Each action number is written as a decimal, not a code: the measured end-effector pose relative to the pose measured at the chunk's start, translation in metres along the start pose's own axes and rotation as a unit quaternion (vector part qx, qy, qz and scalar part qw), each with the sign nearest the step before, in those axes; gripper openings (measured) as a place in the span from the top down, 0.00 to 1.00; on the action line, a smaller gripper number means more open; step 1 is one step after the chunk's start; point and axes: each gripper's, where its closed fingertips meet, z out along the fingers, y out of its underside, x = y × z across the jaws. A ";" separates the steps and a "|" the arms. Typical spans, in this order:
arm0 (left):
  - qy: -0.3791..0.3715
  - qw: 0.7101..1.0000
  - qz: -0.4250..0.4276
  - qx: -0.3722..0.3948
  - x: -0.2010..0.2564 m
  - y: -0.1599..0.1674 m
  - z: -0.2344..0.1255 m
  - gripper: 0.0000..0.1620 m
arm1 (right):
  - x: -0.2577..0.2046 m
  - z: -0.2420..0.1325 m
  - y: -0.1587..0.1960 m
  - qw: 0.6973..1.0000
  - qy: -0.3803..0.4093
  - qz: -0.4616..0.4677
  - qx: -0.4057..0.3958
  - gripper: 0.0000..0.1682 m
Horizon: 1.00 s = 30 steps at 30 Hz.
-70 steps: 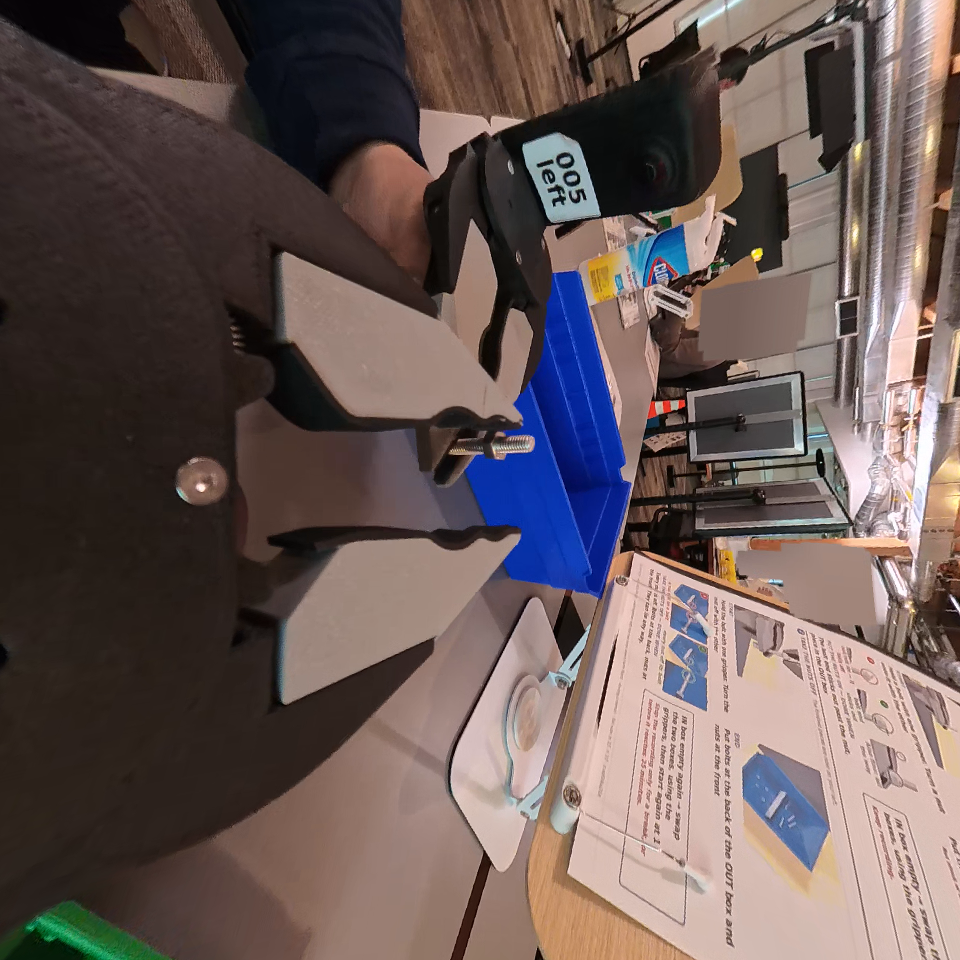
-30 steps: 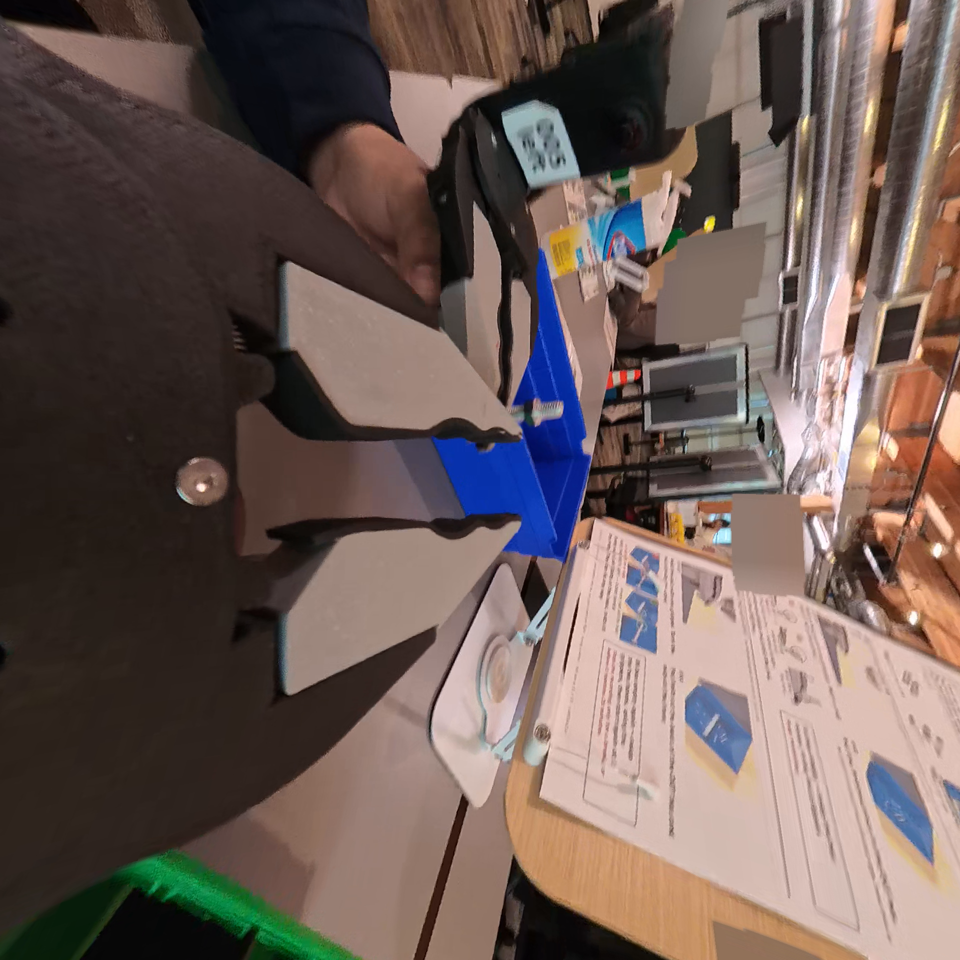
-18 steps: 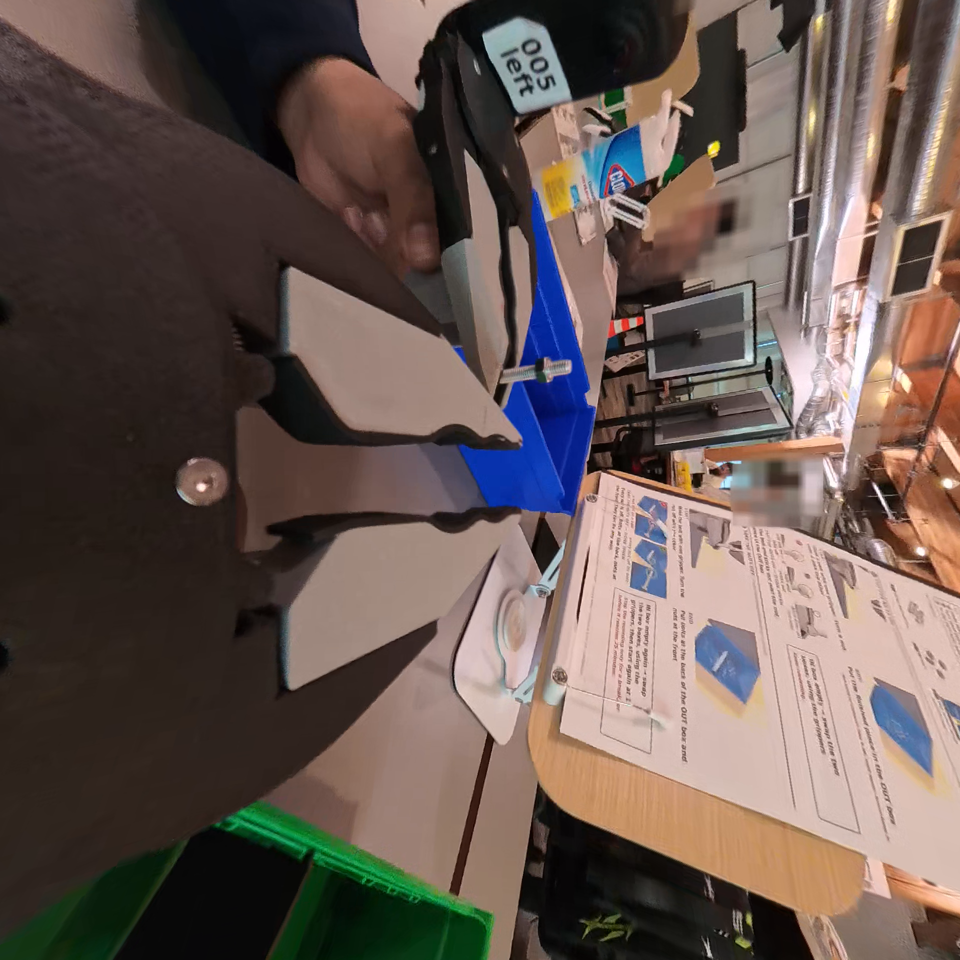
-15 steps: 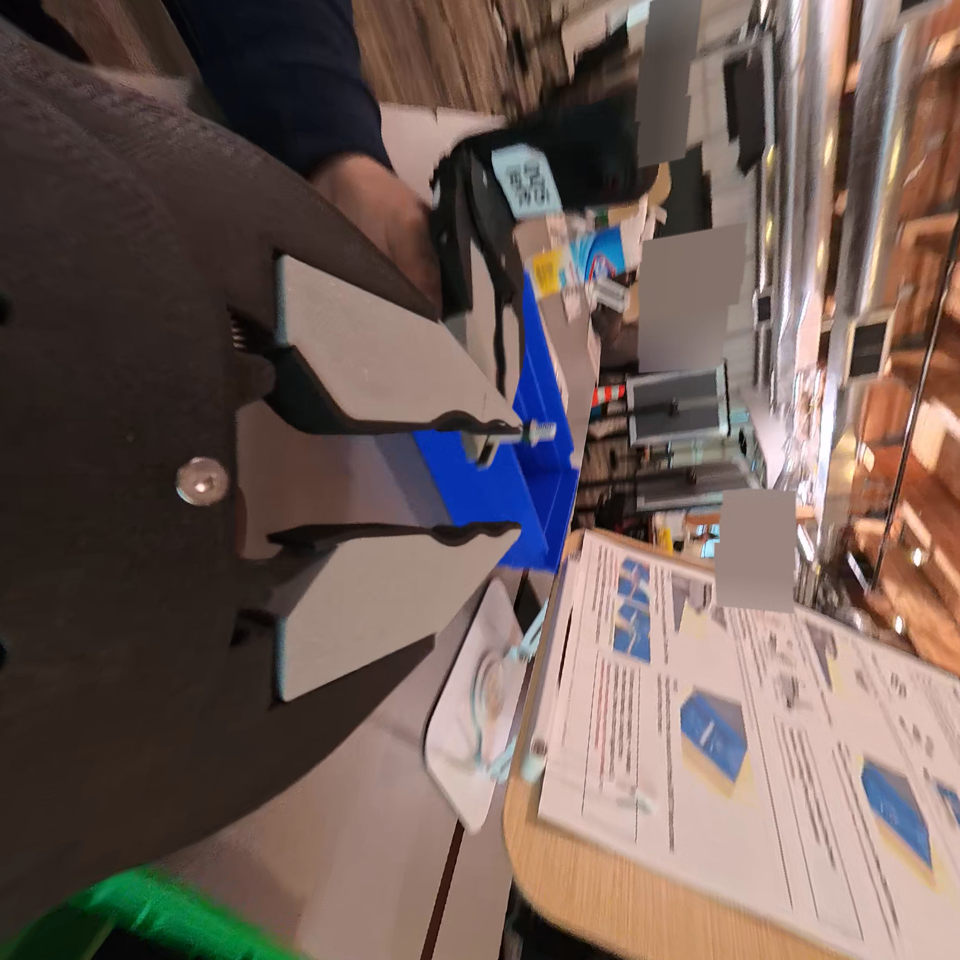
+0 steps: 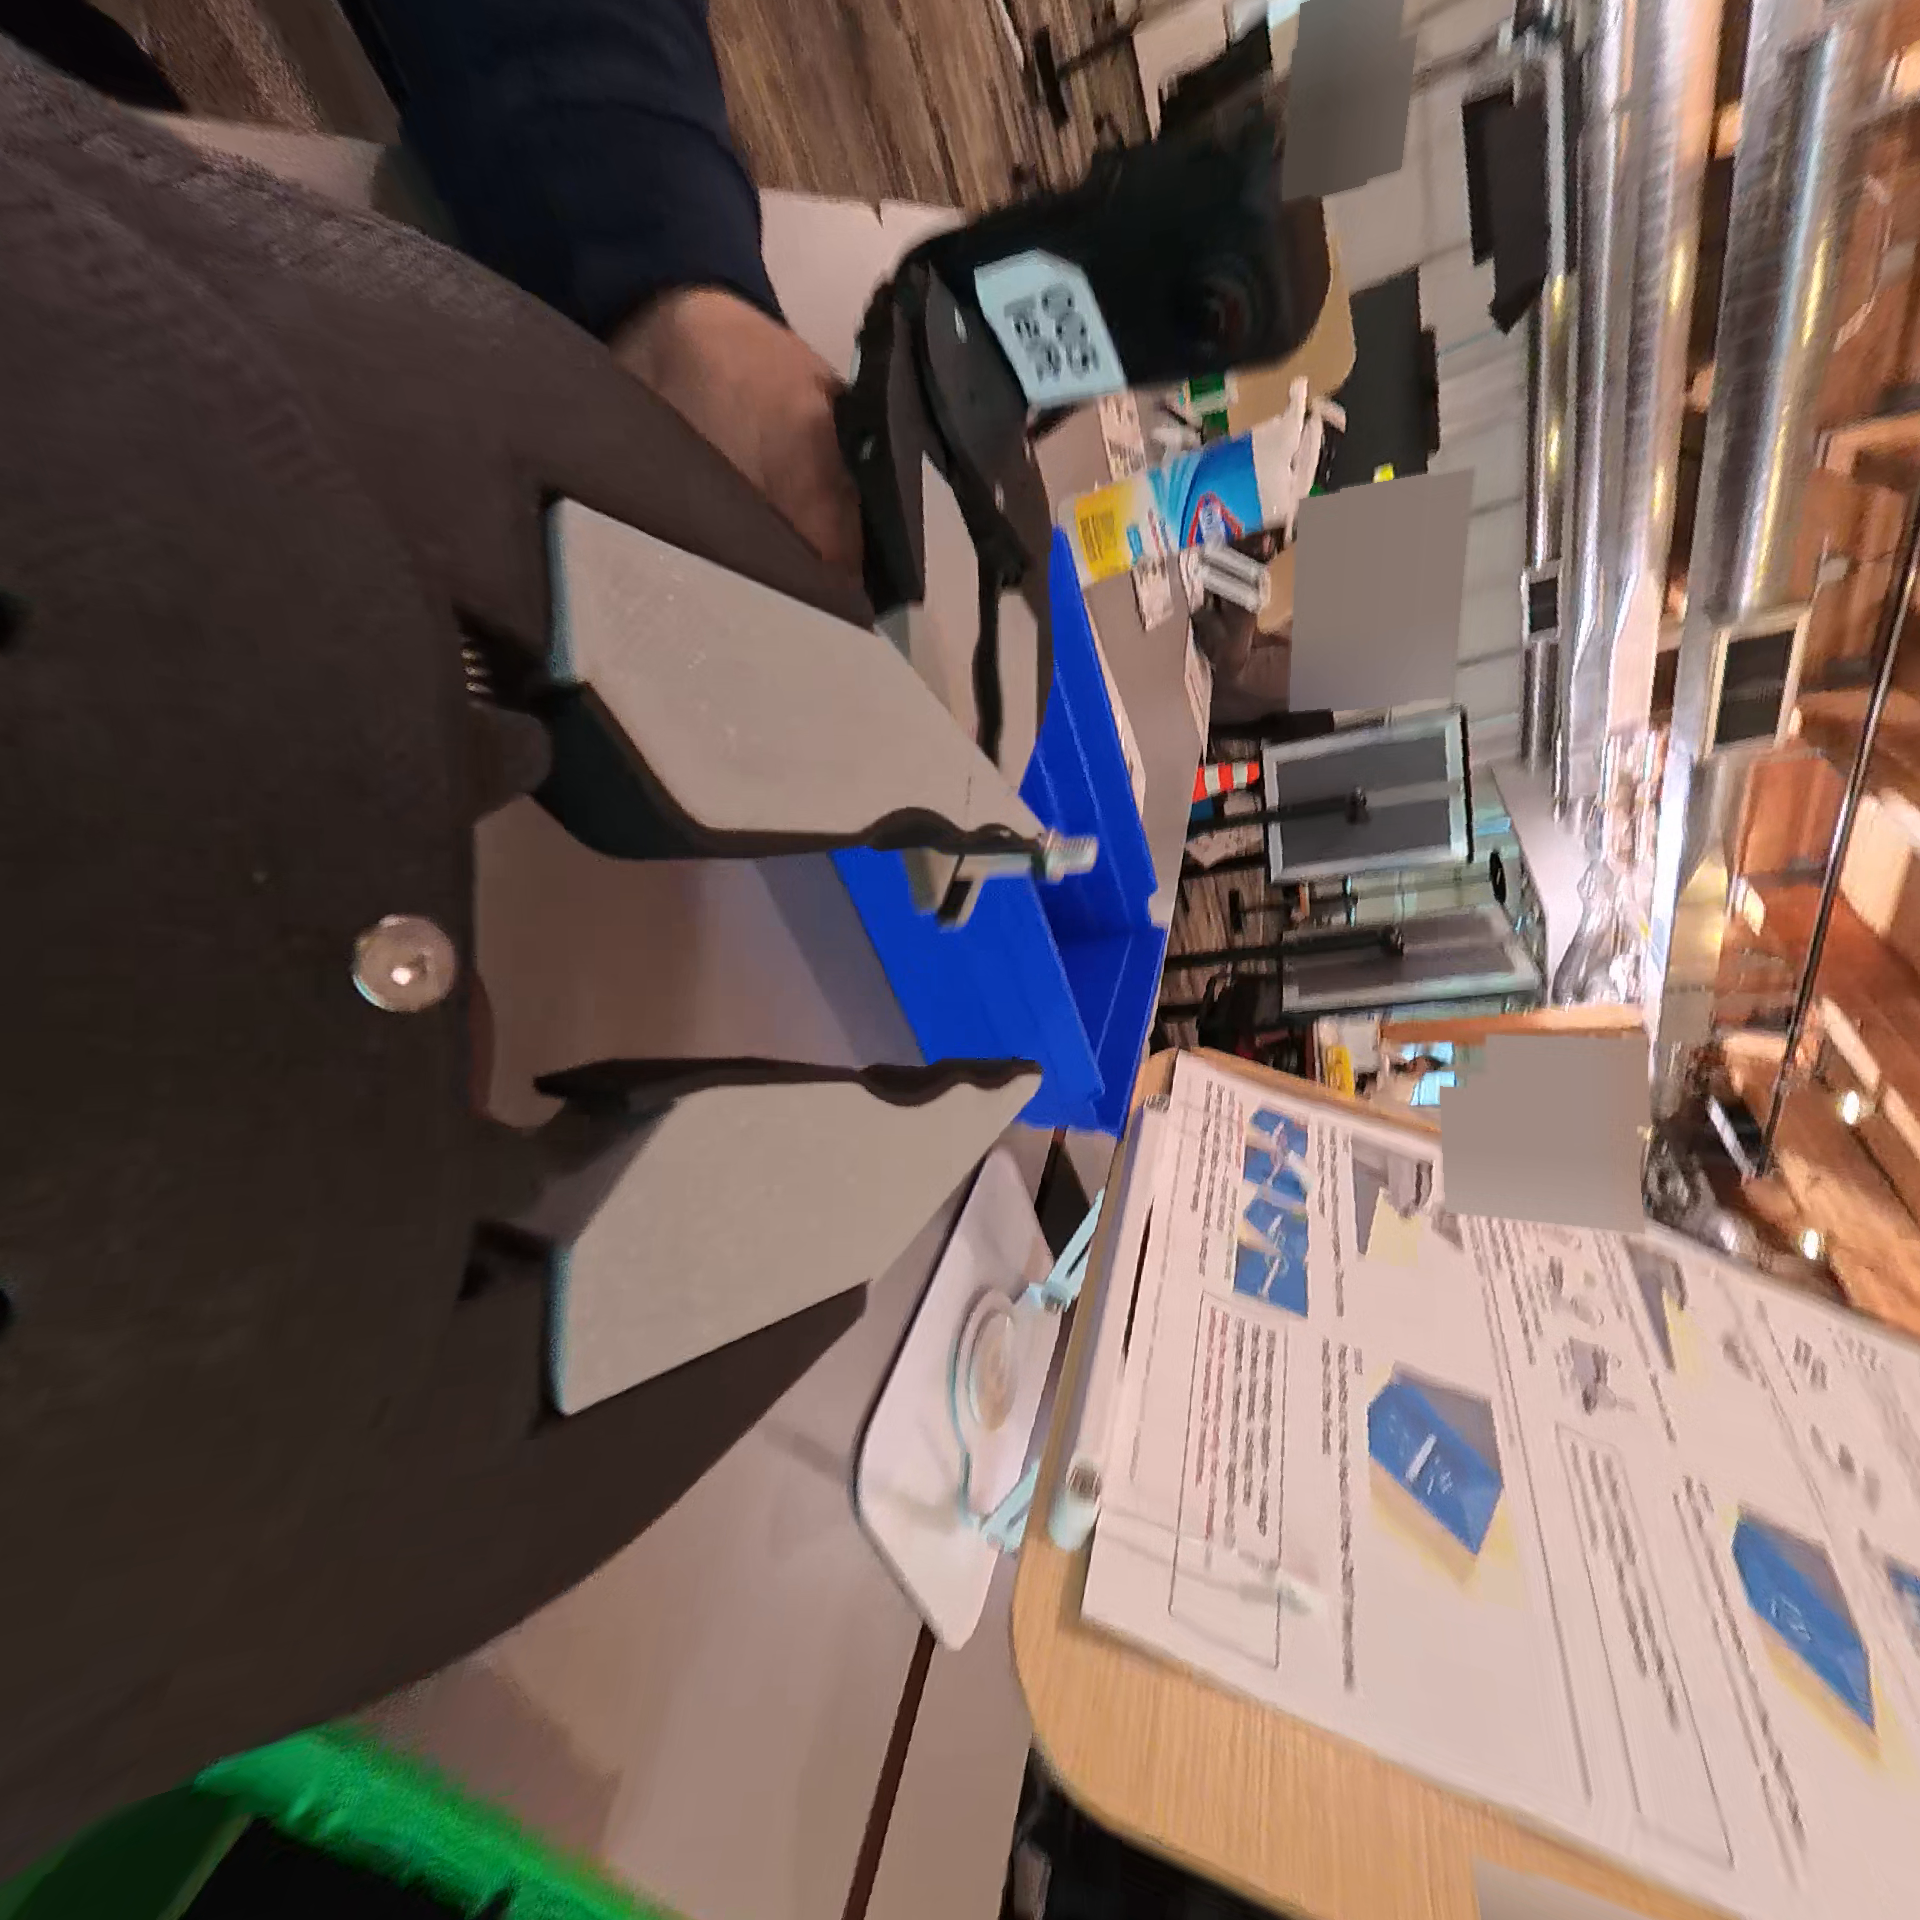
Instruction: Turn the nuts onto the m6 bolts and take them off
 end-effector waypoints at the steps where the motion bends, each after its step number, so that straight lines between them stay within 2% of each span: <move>1: 0.008 1.000 0.004 -0.003 0.005 0.001 0.002 0.99 | -0.010 0.002 -0.001 1.000 -0.022 -0.005 0.002 0.78; 4: 0.030 0.999 0.027 -0.012 0.020 0.005 0.005 0.99 | -0.022 0.008 0.005 0.999 -0.032 -0.033 -0.011 0.78; 6: 0.024 0.999 0.031 -0.011 0.021 0.005 0.005 0.99 | -0.005 0.009 0.013 0.998 0.020 -0.046 -0.036 0.79; 7: 0.009 0.999 0.032 -0.015 0.015 0.005 0.005 0.99 | 0.005 0.007 0.014 0.998 0.045 -0.033 -0.043 0.69; 10: -0.016 1.000 0.009 0.012 -0.002 -0.004 -0.002 0.99 | 0.035 -0.004 0.013 0.994 0.102 0.001 -0.036 0.77; 12: -0.013 1.000 -0.002 0.009 -0.006 -0.005 -0.003 0.99 | 0.024 -0.003 0.008 0.998 0.064 -0.004 -0.026 0.83; 17: 0.016 1.000 0.018 -0.007 0.012 0.003 0.003 0.99 | -0.028 0.006 0.003 0.998 -0.053 -0.019 -0.002 0.77; 20: 0.022 0.999 0.040 -0.008 0.021 0.003 0.004 0.99 | -0.011 0.009 0.012 0.999 0.005 -0.036 -0.032 0.84; 21: 0.006 0.999 0.042 -0.017 0.016 0.005 0.005 0.99 | 0.000 0.008 0.015 0.998 0.029 -0.025 -0.042 0.76; 23: -0.007 1.000 0.021 -0.007 0.007 0.002 0.003 0.99 | 0.014 0.005 0.016 0.998 0.049 0.012 -0.043 0.75; 24: -0.009 1.000 0.008 0.002 0.003 0.000 0.001 0.99 | 0.024 0.001 0.015 0.996 0.074 0.015 -0.039 0.93; 26: -0.012 1.000 0.004 0.000 -0.003 -0.001 -0.002 0.99 | 0.020 -0.002 0.006 0.998 0.060 -0.001 -0.018 0.83; 28: -0.008 1.000 0.002 0.009 -0.001 -0.004 -0.002 0.99 | 0.003 -0.001 0.000 1.000 0.019 0.000 0.005 0.83; 30: -0.008 1.000 0.004 0.007 0.002 -0.003 -0.001 0.99 | -0.005 0.005 0.007 1.000 0.001 0.003 -0.013 0.81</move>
